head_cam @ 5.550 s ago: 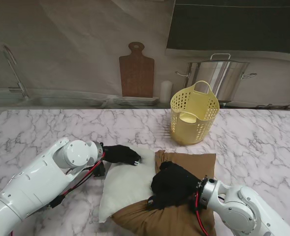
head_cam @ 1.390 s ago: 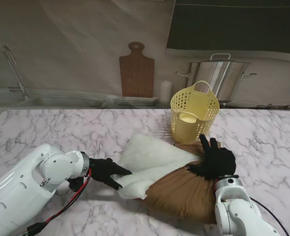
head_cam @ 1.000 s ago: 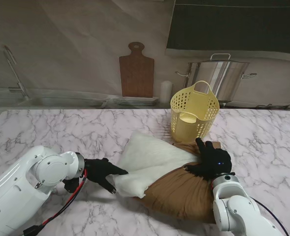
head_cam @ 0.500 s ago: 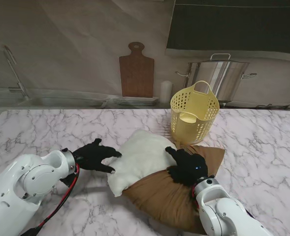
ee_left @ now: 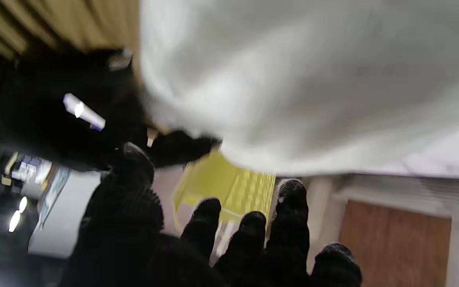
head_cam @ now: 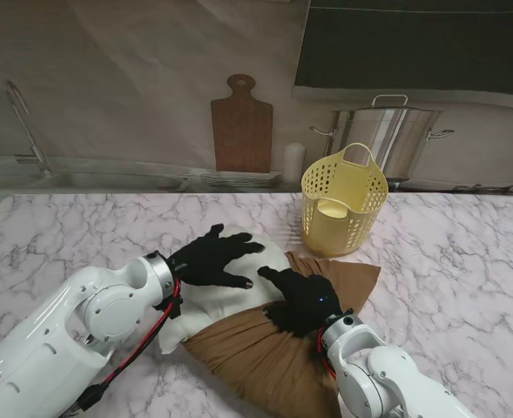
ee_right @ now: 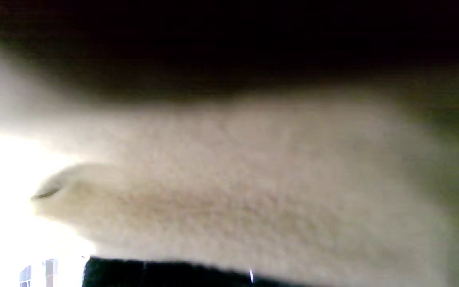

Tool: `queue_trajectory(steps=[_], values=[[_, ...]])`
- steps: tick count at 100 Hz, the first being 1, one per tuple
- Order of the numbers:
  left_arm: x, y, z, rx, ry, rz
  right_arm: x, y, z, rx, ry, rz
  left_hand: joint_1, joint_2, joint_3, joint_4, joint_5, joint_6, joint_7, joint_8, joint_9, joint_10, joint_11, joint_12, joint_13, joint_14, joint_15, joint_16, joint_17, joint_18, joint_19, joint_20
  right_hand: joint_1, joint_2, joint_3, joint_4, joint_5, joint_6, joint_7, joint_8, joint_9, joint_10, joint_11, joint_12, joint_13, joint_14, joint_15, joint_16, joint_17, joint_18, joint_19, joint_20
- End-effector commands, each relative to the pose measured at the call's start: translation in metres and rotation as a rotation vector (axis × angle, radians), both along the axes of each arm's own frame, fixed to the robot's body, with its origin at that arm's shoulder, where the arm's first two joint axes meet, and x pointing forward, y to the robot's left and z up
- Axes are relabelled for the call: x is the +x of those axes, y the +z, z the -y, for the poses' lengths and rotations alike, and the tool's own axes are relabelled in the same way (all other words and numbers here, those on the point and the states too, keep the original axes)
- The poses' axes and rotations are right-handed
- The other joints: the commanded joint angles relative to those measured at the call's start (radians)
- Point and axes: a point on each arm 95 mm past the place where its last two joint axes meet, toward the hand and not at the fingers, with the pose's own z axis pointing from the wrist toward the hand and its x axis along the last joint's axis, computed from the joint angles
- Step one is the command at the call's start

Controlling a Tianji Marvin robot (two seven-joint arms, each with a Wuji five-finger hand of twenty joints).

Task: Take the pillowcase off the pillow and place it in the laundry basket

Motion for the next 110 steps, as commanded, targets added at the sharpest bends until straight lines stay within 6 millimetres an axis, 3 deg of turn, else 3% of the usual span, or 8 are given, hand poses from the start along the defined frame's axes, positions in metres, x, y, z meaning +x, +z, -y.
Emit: queue_trajectory(steps=[1,22,40,48,72,81,89,110], values=[[0.006,-0.022,-0.007,0.070,0.018,-0.057,-0.010,-0.008,-0.001,0.011,0.001,-0.032,-0.047,-0.057,0.010,-0.006,-0.089,0.042,-0.051,-0.047,-0.090,0.036,-0.015,-0.042,-0.037,0.017,-0.016,-0.022,-0.025,0.003,1.098,-0.031,-0.061,0.004,-0.103,0.010,0.004,0.023,0.011,-0.026,-0.023,-0.053,-0.001,0.000,-0.054,0.001,-0.124,-0.050,-0.040,0.043,-0.049,-0.013],[0.010,-0.059,-0.016,0.221,-0.012,-0.249,-0.015,-0.005,0.009,0.005,-0.024,-0.007,-0.189,-0.184,0.010,-0.015,-0.177,0.088,-0.063,-0.126,-0.161,0.048,-0.027,-0.109,-0.094,0.013,-0.045,-0.066,-0.039,-0.012,1.026,-0.055,-0.118,0.003,-0.191,0.003,0.016,0.055,-0.004,-0.034,-0.053,-0.033,-0.011,-0.004,-0.101,0.017,-0.186,-0.055,-0.070,0.055,-0.063,-0.008],[0.012,-0.080,-0.021,0.277,-0.015,-0.251,-0.019,-0.003,0.013,0.012,-0.034,0.016,-0.163,-0.234,0.023,-0.019,-0.180,0.176,-0.050,-0.102,-0.053,0.055,-0.006,-0.069,-0.040,-0.004,-0.011,-0.056,0.010,-0.034,1.073,-0.038,-0.127,0.002,-0.201,0.005,0.012,0.047,-0.027,-0.044,-0.073,-0.037,-0.027,-0.012,-0.161,0.019,-0.246,-0.065,-0.108,0.061,-0.082,-0.007],[0.014,-0.088,-0.020,0.270,-0.015,-0.231,-0.021,-0.001,0.013,0.031,-0.027,0.022,-0.109,-0.255,0.034,-0.011,-0.142,0.181,-0.046,-0.095,0.081,0.011,0.035,-0.007,0.045,-0.030,0.027,-0.028,0.058,-0.053,1.165,-0.018,-0.131,0.009,-0.201,0.006,0.018,0.026,-0.024,-0.041,-0.070,-0.048,-0.022,-0.010,-0.174,0.016,-0.260,-0.065,-0.126,0.048,-0.085,-0.004],[0.013,-0.106,-0.013,0.283,-0.044,-0.234,-0.022,0.017,0.020,0.169,-0.028,0.124,0.070,-0.226,0.062,-0.002,0.033,0.008,0.032,-0.069,0.404,-0.150,0.174,0.104,0.279,-0.092,0.121,0.058,0.206,-0.100,1.383,0.017,-0.102,0.021,-0.204,0.011,0.154,-0.063,0.102,0.034,0.037,-0.093,0.041,0.016,-0.156,-0.015,-0.234,-0.033,-0.128,0.017,-0.089,0.012],[0.011,-0.108,-0.009,0.270,-0.064,-0.208,-0.018,0.025,0.025,0.188,-0.046,0.172,0.190,-0.157,0.053,0.000,0.233,-0.140,0.151,0.007,0.548,-0.214,0.243,0.136,0.395,-0.115,0.189,0.124,0.274,-0.110,1.501,0.051,-0.089,0.020,-0.208,0.014,0.216,-0.085,0.153,0.058,0.064,-0.098,0.051,0.022,-0.155,-0.020,-0.234,-0.033,-0.129,0.015,-0.092,0.012],[0.009,-0.110,-0.005,0.254,-0.074,-0.166,-0.010,0.029,0.031,0.170,-0.063,0.190,0.366,-0.152,0.063,0.007,0.422,-0.185,0.371,0.213,0.794,-0.259,0.130,0.371,0.510,-0.121,0.283,0.187,0.361,-0.109,1.619,0.066,-0.090,0.015,-0.213,0.015,0.236,-0.090,0.179,0.076,0.071,-0.102,0.043,0.026,-0.228,-0.009,-0.286,-0.052,-0.181,0.028,-0.132,0.000],[0.004,-0.107,-0.006,0.231,-0.112,-0.132,0.011,0.032,0.042,0.130,-0.108,0.108,0.387,-0.158,0.079,0.020,0.442,-0.216,0.592,0.275,0.834,-0.239,0.195,0.445,0.542,-0.113,0.354,0.233,0.395,-0.112,1.665,0.053,-0.184,-0.025,-0.174,-0.003,0.087,-0.023,0.041,0.040,-0.111,-0.061,-0.046,-0.008,-0.523,0.067,-0.543,-0.193,-0.408,0.108,-0.345,-0.044]])
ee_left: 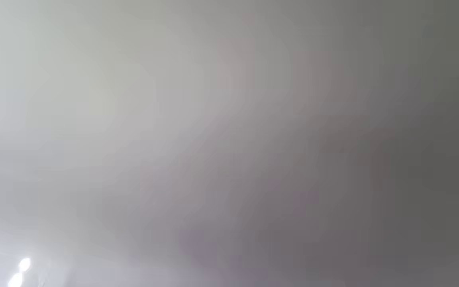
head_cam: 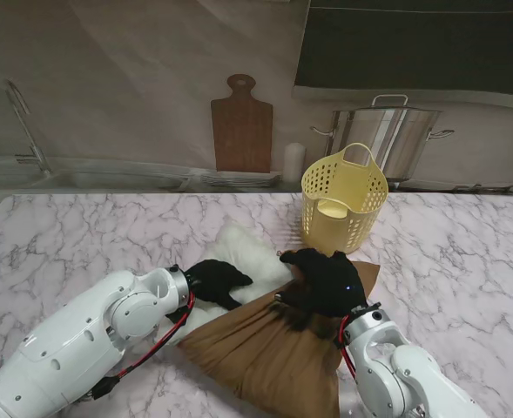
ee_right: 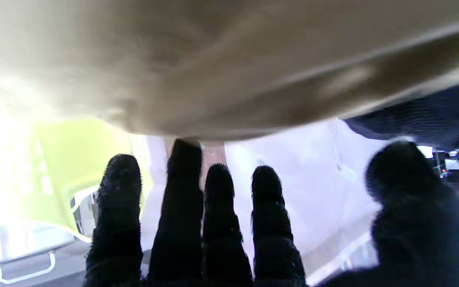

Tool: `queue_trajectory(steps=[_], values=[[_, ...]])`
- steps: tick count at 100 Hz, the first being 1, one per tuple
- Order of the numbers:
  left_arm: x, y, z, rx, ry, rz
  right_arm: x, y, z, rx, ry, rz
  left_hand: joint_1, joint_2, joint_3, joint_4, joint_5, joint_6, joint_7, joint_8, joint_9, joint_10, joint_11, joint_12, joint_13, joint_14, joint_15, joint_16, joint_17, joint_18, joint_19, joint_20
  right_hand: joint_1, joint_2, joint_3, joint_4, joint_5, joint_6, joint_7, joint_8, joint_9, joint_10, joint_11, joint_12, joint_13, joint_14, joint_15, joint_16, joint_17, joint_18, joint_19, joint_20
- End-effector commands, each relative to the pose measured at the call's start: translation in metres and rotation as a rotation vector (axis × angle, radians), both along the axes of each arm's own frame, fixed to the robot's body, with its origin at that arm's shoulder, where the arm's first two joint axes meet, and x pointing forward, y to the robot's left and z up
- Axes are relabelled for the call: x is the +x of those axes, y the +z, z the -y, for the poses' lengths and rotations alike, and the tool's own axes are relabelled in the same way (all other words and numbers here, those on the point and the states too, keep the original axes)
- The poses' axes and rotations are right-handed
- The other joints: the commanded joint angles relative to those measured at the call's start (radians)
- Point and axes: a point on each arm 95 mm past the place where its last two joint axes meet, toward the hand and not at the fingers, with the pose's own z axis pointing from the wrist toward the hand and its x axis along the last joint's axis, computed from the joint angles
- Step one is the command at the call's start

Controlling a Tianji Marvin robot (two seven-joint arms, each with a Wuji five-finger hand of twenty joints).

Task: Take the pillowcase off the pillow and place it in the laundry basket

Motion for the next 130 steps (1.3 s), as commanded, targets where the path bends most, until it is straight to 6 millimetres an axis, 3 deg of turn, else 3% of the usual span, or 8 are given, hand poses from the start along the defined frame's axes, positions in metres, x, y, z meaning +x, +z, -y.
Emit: queue_trajectory(steps=[1,66,79,93,99,106,119,130], values=[[-0.018,-0.035,-0.012,0.075,-0.017,-0.097,0.008,0.004,0.009,0.012,-0.021,-0.017,0.243,0.010,0.143,0.088,0.137,-0.143,0.242,0.099,0.173,-0.103,0.185,0.108,0.116,-0.015,0.162,0.074,0.013,-0.084,1.377,-0.010,-0.064,-0.015,0.026,-0.014,-0.081,0.040,-0.069,-0.019,-0.082,0.018,-0.051,-0.029,-0.096,0.046,-0.090,-0.064,-0.082,0.059,-0.091,-0.032],[-0.039,-0.018,-0.016,0.052,-0.089,0.005,0.055,-0.026,0.017,-0.140,-0.147,-0.421,0.243,0.013,0.155,0.086,0.121,-0.150,0.276,0.100,0.163,-0.100,0.193,0.128,0.107,-0.012,0.167,0.095,0.009,-0.086,1.368,-0.009,-0.358,0.008,0.105,-0.079,-0.301,0.144,-0.265,0.012,-0.175,0.098,-0.306,-0.161,-0.001,0.207,-0.122,-0.134,0.023,0.259,-0.135,-0.044],[-0.039,-0.017,-0.018,0.053,-0.083,0.013,0.055,-0.033,0.008,-0.136,-0.115,-0.473,0.242,0.013,0.155,0.085,0.119,-0.149,0.277,0.098,0.161,-0.098,0.193,0.128,0.107,-0.011,0.167,0.096,0.009,-0.085,1.368,-0.007,-0.215,-0.113,0.115,-0.068,-0.283,0.169,-0.233,0.112,-0.072,0.124,-0.277,-0.144,0.334,0.098,0.108,0.007,0.219,0.135,0.090,0.085],[-0.038,-0.016,-0.018,0.047,-0.074,0.024,0.055,-0.042,0.002,-0.158,-0.089,-0.513,0.245,0.014,0.156,0.085,0.118,-0.147,0.279,0.096,0.161,-0.097,0.194,0.128,0.106,-0.009,0.166,0.098,0.009,-0.085,1.368,-0.006,0.206,-0.276,0.063,-0.019,-0.204,0.130,-0.122,0.175,0.085,0.021,0.119,0.036,0.574,-0.086,0.451,0.128,0.469,-0.035,0.334,0.106],[-0.038,-0.016,-0.019,0.045,-0.071,0.028,0.055,-0.046,0.000,-0.141,-0.085,-0.518,0.244,0.015,0.156,0.084,0.117,-0.147,0.279,0.095,0.160,-0.100,0.194,0.127,0.106,-0.011,0.165,0.098,0.008,-0.085,1.368,-0.005,0.319,-0.272,0.228,-0.022,-0.103,0.053,-0.043,0.167,0.243,-0.053,0.236,0.077,0.584,-0.168,0.667,0.170,0.575,-0.084,0.400,0.074],[-0.037,-0.014,-0.019,0.042,-0.067,0.034,0.055,-0.049,-0.001,-0.121,-0.099,-0.481,0.243,0.015,0.155,0.084,0.116,-0.148,0.279,0.094,0.160,-0.098,0.194,0.127,0.107,-0.010,0.165,0.098,0.009,-0.085,1.367,-0.005,0.474,-0.280,0.452,-0.151,0.109,-0.070,0.133,0.164,0.493,-0.096,0.302,0.147,0.587,-0.269,0.904,0.228,0.675,-0.142,0.465,0.069],[-0.035,-0.009,-0.022,0.026,-0.044,0.048,0.055,-0.046,0.001,-0.117,-0.079,-0.437,0.244,0.016,0.155,0.083,0.116,-0.146,0.279,0.093,0.159,-0.097,0.195,0.127,0.107,-0.008,0.165,0.099,0.012,-0.085,1.368,-0.004,0.526,-0.219,0.553,-0.184,0.455,-0.169,0.514,-0.025,0.500,-0.027,0.413,0.415,0.589,-0.362,1.049,0.292,0.708,-0.160,0.490,0.090],[-0.033,0.000,-0.025,-0.007,-0.012,0.074,0.053,-0.038,0.004,-0.133,-0.044,-0.345,0.245,0.018,0.155,0.083,0.113,-0.144,0.277,0.091,0.157,-0.098,0.195,0.125,0.107,-0.008,0.164,0.099,0.012,-0.085,1.368,-0.004,0.537,-0.167,0.598,-0.201,0.522,-0.205,0.551,0.218,0.449,-0.042,0.455,0.619,0.589,-0.418,1.084,0.326,0.710,-0.159,0.492,0.096]])
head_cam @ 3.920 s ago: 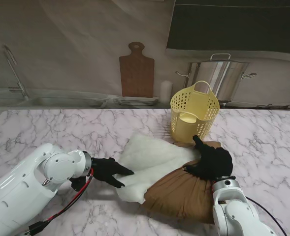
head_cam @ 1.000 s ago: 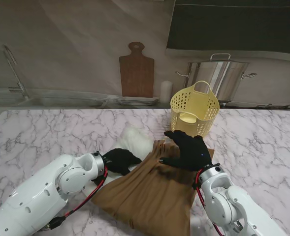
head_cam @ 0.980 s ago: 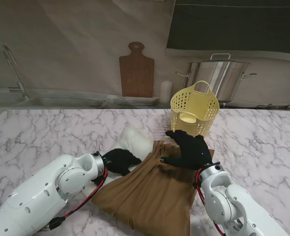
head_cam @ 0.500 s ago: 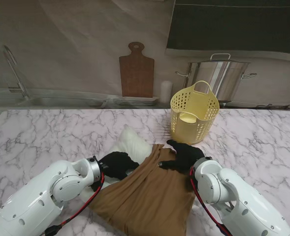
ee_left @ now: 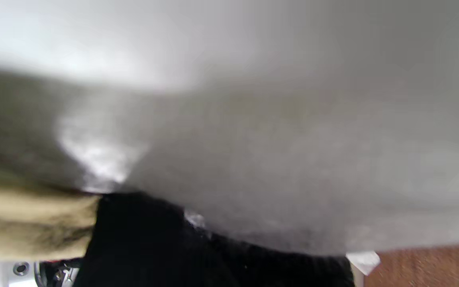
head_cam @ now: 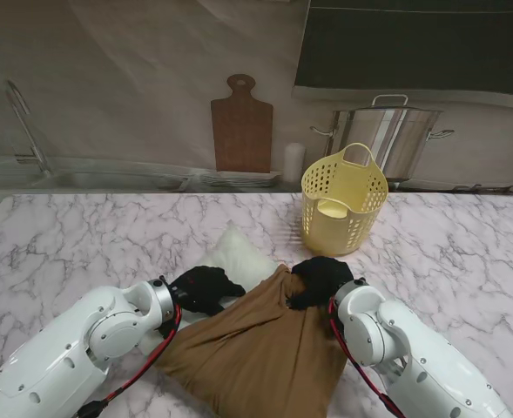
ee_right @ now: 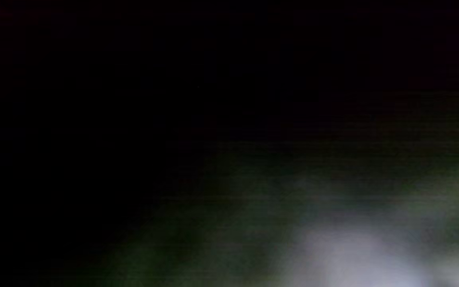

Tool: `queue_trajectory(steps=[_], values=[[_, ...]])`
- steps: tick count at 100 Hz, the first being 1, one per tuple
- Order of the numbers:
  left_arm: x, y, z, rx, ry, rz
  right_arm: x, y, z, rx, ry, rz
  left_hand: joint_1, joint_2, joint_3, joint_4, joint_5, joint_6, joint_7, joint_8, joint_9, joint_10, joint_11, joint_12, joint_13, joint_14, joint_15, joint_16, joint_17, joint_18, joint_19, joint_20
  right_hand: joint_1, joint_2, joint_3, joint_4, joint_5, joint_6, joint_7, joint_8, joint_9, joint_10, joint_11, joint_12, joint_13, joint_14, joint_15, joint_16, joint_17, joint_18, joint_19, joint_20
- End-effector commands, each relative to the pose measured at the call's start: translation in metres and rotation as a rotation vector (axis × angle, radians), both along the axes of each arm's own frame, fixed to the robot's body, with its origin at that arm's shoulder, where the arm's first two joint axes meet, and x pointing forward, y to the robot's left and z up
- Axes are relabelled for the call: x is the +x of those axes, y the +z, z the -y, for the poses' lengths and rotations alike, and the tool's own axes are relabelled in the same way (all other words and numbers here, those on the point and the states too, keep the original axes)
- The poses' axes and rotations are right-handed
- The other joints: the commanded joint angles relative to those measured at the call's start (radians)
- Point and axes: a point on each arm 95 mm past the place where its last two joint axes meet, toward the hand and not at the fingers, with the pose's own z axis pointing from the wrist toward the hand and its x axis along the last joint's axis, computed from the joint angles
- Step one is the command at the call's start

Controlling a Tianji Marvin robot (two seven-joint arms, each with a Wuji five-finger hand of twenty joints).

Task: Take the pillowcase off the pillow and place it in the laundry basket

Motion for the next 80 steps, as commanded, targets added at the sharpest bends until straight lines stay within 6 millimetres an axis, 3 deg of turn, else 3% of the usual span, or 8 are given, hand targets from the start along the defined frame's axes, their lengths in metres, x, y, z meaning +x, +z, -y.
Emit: queue_trajectory(steps=[1,10,16,25,35,40,51,80], values=[[-0.003,-0.008,-0.008,0.014,0.033,-0.022,-0.007,-0.005,0.004,0.004,0.004,0.022,0.193,0.018,0.154,0.082,0.084,-0.052,0.130,0.053,0.109,-0.048,0.131,0.059,0.081,0.007,0.097,0.049,0.003,-0.025,1.272,-0.004,0.321,0.107,0.448,0.079,0.204,-0.155,0.275,0.194,0.025,-0.031,0.194,0.137,0.113,-0.265,0.202,0.115,0.055,-0.051,0.053,0.011],[-0.002,0.001,-0.012,-0.032,0.068,0.004,-0.009,0.007,0.005,0.028,0.030,0.128,0.194,0.022,0.154,0.081,0.081,-0.047,0.125,0.048,0.105,-0.047,0.130,0.057,0.080,0.007,0.095,0.048,0.006,-0.024,1.273,-0.003,0.323,0.140,0.449,0.075,0.187,-0.162,0.316,0.278,-0.002,-0.041,0.221,0.182,0.114,-0.290,0.212,0.125,0.061,-0.059,0.053,0.011],[-0.003,0.007,-0.014,-0.077,0.094,0.016,-0.011,0.015,0.004,0.069,0.032,0.193,0.193,0.035,0.149,0.075,0.075,-0.037,0.111,0.038,0.095,-0.046,0.131,0.052,0.075,0.010,0.089,0.045,0.002,-0.022,1.270,-0.004,0.332,0.157,0.450,0.073,0.183,-0.172,0.347,0.375,-0.024,-0.046,0.249,0.205,0.115,-0.301,0.218,0.131,0.064,-0.059,0.052,0.008],[-0.003,0.016,-0.020,-0.128,0.129,0.033,-0.015,0.029,0.004,0.113,0.054,0.257,0.192,0.070,0.128,0.068,0.066,-0.020,0.076,0.026,0.061,-0.043,0.153,0.017,0.060,0.016,0.067,0.032,-0.013,-0.015,1.250,-0.011,0.337,0.170,0.447,0.073,0.177,-0.190,0.384,0.410,-0.040,-0.055,0.265,0.214,0.115,-0.305,0.217,0.129,0.062,-0.057,0.050,0.006],[-0.003,0.026,-0.029,-0.165,0.159,0.051,-0.018,0.040,0.004,0.155,0.103,0.312,0.162,0.146,0.091,0.056,0.019,0.017,-0.027,0.000,-0.063,-0.003,0.180,-0.071,-0.017,0.047,-0.003,-0.002,-0.093,0.028,1.171,-0.026,0.336,0.182,0.444,0.073,0.170,-0.200,0.405,0.428,-0.050,-0.063,0.277,0.219,0.115,-0.306,0.216,0.127,0.058,-0.057,0.044,0.003],[-0.002,0.031,-0.035,-0.178,0.175,0.066,-0.018,0.045,0.006,0.181,0.144,0.341,0.120,0.156,0.084,0.053,-0.018,0.033,-0.121,-0.011,-0.148,0.041,0.191,-0.204,-0.071,0.061,-0.046,-0.025,-0.152,0.060,1.116,-0.024,0.334,0.191,0.440,0.073,0.165,-0.209,0.411,0.436,-0.055,-0.072,0.280,0.218,0.114,-0.307,0.208,0.123,0.054,-0.058,0.035,-0.001],[0.001,0.044,-0.054,-0.187,0.217,0.134,-0.017,0.054,0.011,0.215,0.223,0.393,0.047,0.171,0.078,0.050,-0.055,0.051,-0.210,-0.022,-0.266,0.082,0.131,-0.251,-0.169,0.082,-0.116,-0.066,-0.256,0.121,1.026,-0.043,0.332,0.200,0.433,0.073,0.162,-0.219,0.421,0.443,-0.062,-0.080,0.284,0.217,0.115,-0.306,0.199,0.118,0.050,-0.058,0.025,-0.006],[0.002,0.071,-0.096,-0.243,0.291,0.291,-0.027,0.068,0.016,0.250,0.371,0.514,0.015,0.178,0.076,0.049,-0.015,0.030,-0.208,0.028,-0.354,0.084,0.066,-0.284,-0.238,0.093,-0.166,-0.104,-0.321,0.168,0.951,-0.055,0.332,0.222,0.409,0.071,0.158,-0.253,0.446,0.458,-0.074,-0.100,0.293,0.211,0.115,-0.308,0.190,0.113,0.043,-0.065,0.010,-0.013]])
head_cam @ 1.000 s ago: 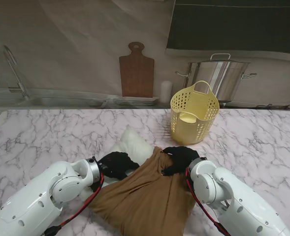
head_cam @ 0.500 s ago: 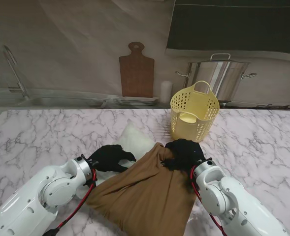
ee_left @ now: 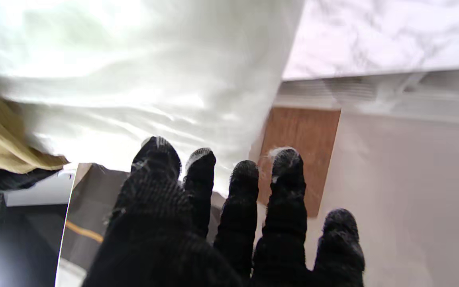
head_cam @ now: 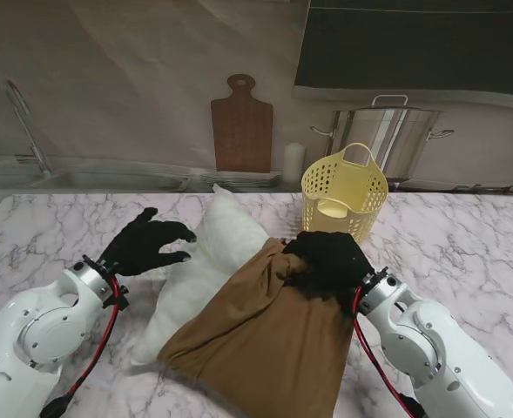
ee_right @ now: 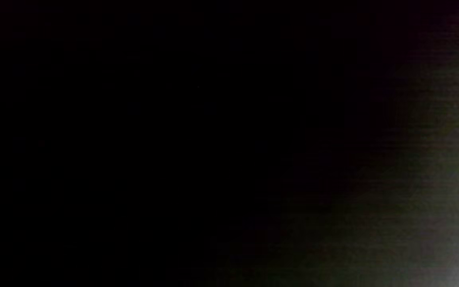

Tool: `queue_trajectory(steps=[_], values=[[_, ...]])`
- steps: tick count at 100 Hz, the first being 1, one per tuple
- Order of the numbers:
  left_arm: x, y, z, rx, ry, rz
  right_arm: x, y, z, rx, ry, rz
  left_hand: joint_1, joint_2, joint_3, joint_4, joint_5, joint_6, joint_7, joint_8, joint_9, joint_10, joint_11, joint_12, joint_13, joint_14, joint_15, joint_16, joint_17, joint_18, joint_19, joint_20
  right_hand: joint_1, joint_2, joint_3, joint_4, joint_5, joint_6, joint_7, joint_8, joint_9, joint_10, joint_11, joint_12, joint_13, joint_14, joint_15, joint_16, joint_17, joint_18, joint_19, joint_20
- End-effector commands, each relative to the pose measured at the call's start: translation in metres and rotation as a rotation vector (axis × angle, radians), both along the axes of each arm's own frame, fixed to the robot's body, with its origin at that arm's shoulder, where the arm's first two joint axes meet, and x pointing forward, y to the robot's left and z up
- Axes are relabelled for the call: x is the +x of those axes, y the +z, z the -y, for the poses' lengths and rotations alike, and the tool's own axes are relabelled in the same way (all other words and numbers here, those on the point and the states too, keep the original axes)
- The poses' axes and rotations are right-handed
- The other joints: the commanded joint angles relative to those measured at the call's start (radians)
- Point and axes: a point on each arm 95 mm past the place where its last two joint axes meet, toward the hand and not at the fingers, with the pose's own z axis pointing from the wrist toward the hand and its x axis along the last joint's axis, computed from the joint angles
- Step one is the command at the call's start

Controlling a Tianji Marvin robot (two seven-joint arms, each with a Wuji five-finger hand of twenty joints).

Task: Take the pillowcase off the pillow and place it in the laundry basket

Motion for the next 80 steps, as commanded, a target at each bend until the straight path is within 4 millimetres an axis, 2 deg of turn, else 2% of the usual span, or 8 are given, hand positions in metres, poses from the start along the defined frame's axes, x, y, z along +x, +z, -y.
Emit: queue_trajectory(steps=[1,18,33,42,51,62,74,80], values=[[0.002,0.003,-0.005,0.013,0.026,0.023,-0.004,0.004,-0.002,0.004,0.011,0.034,0.013,0.051,0.020,0.024,0.007,-0.013,0.009,0.013,-0.044,0.001,-0.020,-0.016,-0.017,0.016,-0.015,-0.016,-0.024,0.030,0.940,-0.018,0.259,0.133,0.274,0.083,0.111,-0.266,0.372,0.110,-0.005,-0.101,0.113,0.033,0.090,-0.234,0.111,0.077,0.019,-0.050,-0.002,-0.016],[0.012,0.019,-0.017,0.039,0.080,0.058,-0.011,0.011,-0.012,-0.005,0.071,0.114,-0.074,0.116,0.012,0.032,-0.095,0.023,-0.167,-0.092,-0.209,0.033,-0.098,-0.076,-0.109,0.030,-0.078,-0.076,-0.065,0.032,0.851,-0.029,0.259,0.135,0.268,0.084,0.110,-0.274,0.378,0.114,-0.006,-0.106,0.117,0.029,0.090,-0.235,0.109,0.076,0.018,-0.055,-0.006,-0.018],[0.024,0.033,-0.022,0.045,0.085,0.025,-0.011,0.015,-0.023,-0.008,0.095,0.125,-0.242,0.065,0.009,0.032,-0.363,0.107,-0.305,-0.226,-0.525,0.117,-0.178,-0.192,-0.251,0.085,-0.131,-0.149,-0.106,0.054,0.736,-0.051,0.259,0.133,0.265,0.087,0.108,-0.278,0.376,0.112,-0.006,-0.108,0.119,0.024,0.089,-0.233,0.104,0.073,0.014,-0.059,-0.011,-0.020],[0.031,0.045,-0.021,0.006,0.070,0.009,-0.009,0.016,-0.028,-0.013,0.102,0.126,-0.367,0.008,0.009,0.024,-0.465,0.137,-0.341,-0.297,-0.606,0.136,-0.191,-0.250,-0.310,0.125,-0.143,-0.185,-0.109,0.081,0.667,-0.083,0.258,0.131,0.264,0.088,0.107,-0.276,0.373,0.110,-0.006,-0.108,0.117,0.020,0.089,-0.228,0.099,0.071,0.011,-0.054,-0.014,-0.020],[0.039,0.058,-0.017,-0.039,0.042,-0.039,-0.006,0.019,-0.031,-0.028,0.107,0.139,-0.458,-0.054,0.009,0.016,-0.494,0.150,-0.336,-0.311,-0.626,0.134,-0.200,-0.292,-0.367,0.148,-0.162,-0.223,-0.118,0.112,0.584,-0.142,0.258,0.130,0.264,0.090,0.107,-0.275,0.369,0.107,-0.006,-0.108,0.116,0.017,0.089,-0.225,0.096,0.070,0.010,-0.052,-0.016,-0.021],[0.050,0.075,-0.009,-0.036,-0.020,-0.097,-0.003,0.025,-0.036,-0.048,0.110,0.169,-0.483,-0.118,0.008,0.005,-0.495,0.176,-0.336,-0.294,-0.627,0.143,-0.199,-0.301,-0.427,0.162,-0.186,-0.263,-0.128,0.115,0.493,-0.214,0.257,0.131,0.264,0.090,0.107,-0.273,0.366,0.105,-0.006,-0.108,0.114,0.015,0.090,-0.224,0.095,0.069,0.008,-0.050,-0.018,-0.021],[0.058,0.089,0.005,0.029,-0.083,-0.177,0.000,0.029,-0.038,-0.045,0.103,0.186,-0.481,-0.139,0.008,0.004,-0.494,0.177,-0.349,-0.321,-0.627,0.150,-0.203,-0.311,-0.441,0.153,-0.183,-0.279,-0.121,0.067,0.471,-0.231,0.257,0.131,0.263,0.091,0.106,-0.275,0.362,0.102,-0.005,-0.108,0.114,0.013,0.089,-0.223,0.094,0.069,0.007,-0.049,-0.019,-0.021],[0.062,0.094,0.013,0.081,-0.103,-0.192,0.000,0.030,-0.038,-0.035,0.094,0.189,-0.478,-0.143,0.009,0.005,-0.495,0.156,-0.355,-0.373,-0.629,0.150,-0.202,-0.318,-0.394,0.097,-0.162,-0.265,-0.105,0.018,0.525,-0.185,0.257,0.131,0.263,0.092,0.106,-0.274,0.360,0.101,-0.006,-0.107,0.113,0.012,0.089,-0.221,0.093,0.068,0.007,-0.049,-0.020,-0.021]])
